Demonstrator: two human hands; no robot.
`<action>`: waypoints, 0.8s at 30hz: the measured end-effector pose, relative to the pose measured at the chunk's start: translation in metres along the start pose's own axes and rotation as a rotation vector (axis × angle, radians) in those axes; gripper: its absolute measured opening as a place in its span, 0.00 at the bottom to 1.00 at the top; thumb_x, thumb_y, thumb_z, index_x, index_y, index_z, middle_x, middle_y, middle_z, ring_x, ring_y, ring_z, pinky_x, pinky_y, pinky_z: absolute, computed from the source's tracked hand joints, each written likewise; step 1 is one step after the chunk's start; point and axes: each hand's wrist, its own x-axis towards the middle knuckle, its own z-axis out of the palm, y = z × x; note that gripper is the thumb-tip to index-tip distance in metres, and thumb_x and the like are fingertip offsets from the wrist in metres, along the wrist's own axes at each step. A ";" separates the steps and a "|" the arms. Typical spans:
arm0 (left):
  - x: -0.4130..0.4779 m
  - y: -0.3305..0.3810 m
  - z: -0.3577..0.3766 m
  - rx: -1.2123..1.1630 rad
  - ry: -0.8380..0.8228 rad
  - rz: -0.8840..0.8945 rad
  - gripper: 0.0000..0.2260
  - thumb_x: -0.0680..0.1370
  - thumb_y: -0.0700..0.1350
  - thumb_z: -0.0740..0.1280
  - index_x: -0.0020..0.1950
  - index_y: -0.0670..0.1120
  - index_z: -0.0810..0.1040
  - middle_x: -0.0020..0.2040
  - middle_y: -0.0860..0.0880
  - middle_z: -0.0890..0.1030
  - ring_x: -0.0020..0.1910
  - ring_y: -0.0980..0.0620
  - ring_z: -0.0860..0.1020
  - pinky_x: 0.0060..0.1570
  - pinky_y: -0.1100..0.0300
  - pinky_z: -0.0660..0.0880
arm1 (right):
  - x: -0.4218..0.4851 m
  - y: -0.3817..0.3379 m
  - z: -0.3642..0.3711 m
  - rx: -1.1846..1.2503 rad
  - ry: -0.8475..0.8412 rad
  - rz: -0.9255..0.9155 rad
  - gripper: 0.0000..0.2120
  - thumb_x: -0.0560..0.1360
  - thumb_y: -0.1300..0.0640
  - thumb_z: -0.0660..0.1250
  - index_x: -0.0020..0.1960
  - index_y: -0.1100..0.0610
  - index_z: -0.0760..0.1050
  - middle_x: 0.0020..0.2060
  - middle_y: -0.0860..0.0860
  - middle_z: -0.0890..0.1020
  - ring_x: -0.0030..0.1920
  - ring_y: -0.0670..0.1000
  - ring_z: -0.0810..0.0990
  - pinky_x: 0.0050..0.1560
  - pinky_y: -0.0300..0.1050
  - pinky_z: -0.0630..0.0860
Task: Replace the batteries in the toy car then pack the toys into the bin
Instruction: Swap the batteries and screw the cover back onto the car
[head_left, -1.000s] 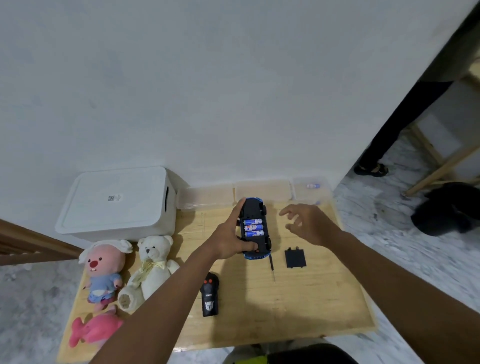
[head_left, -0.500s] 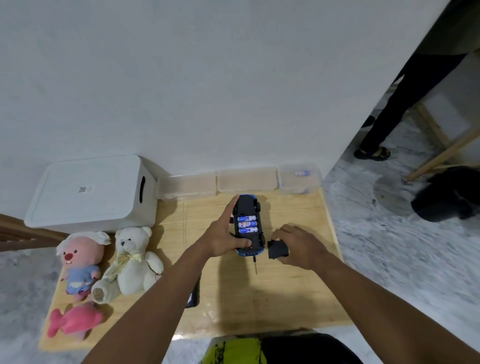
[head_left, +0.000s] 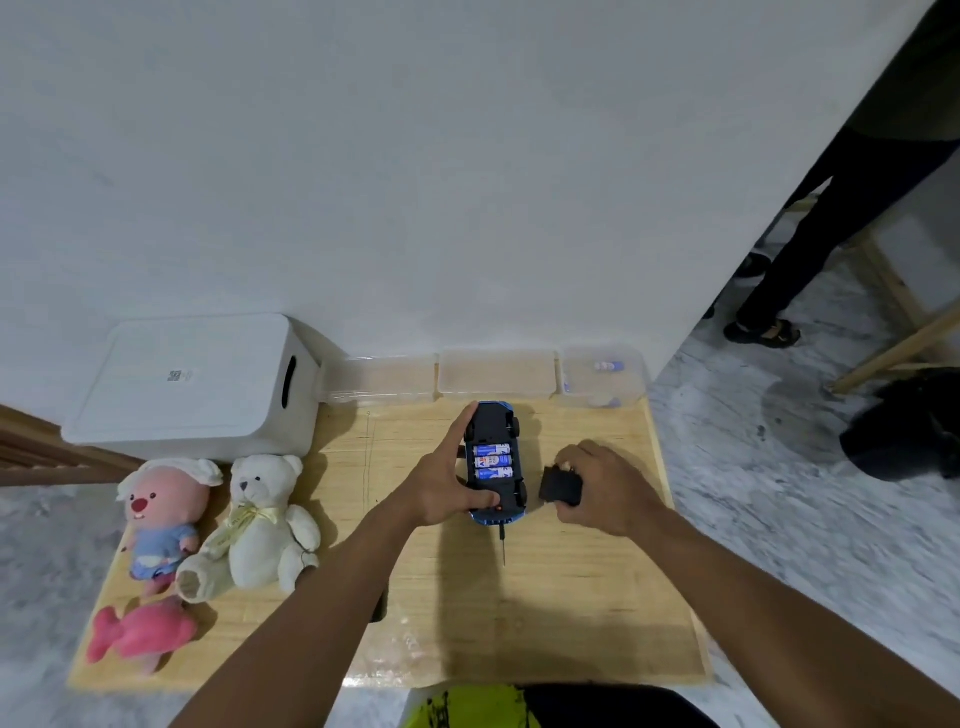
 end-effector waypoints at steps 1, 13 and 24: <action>-0.001 0.001 -0.001 -0.003 -0.001 0.006 0.55 0.72 0.37 0.79 0.80 0.71 0.45 0.66 0.55 0.75 0.49 0.52 0.85 0.48 0.56 0.83 | 0.004 0.001 -0.011 0.021 0.040 0.009 0.27 0.61 0.41 0.69 0.58 0.49 0.76 0.49 0.45 0.77 0.51 0.51 0.77 0.48 0.49 0.78; 0.001 0.037 -0.002 -0.024 -0.001 0.113 0.54 0.72 0.35 0.77 0.80 0.70 0.46 0.68 0.52 0.73 0.44 0.49 0.86 0.46 0.59 0.82 | 0.041 -0.059 -0.083 0.053 0.104 -0.361 0.27 0.65 0.46 0.77 0.61 0.50 0.76 0.51 0.44 0.77 0.48 0.41 0.74 0.51 0.32 0.71; -0.001 0.043 -0.004 -0.040 0.029 0.128 0.54 0.71 0.35 0.77 0.79 0.71 0.48 0.68 0.49 0.74 0.51 0.44 0.85 0.53 0.51 0.83 | 0.046 -0.059 -0.076 -0.022 0.108 -0.418 0.29 0.68 0.40 0.73 0.66 0.46 0.74 0.56 0.41 0.76 0.55 0.45 0.75 0.55 0.45 0.77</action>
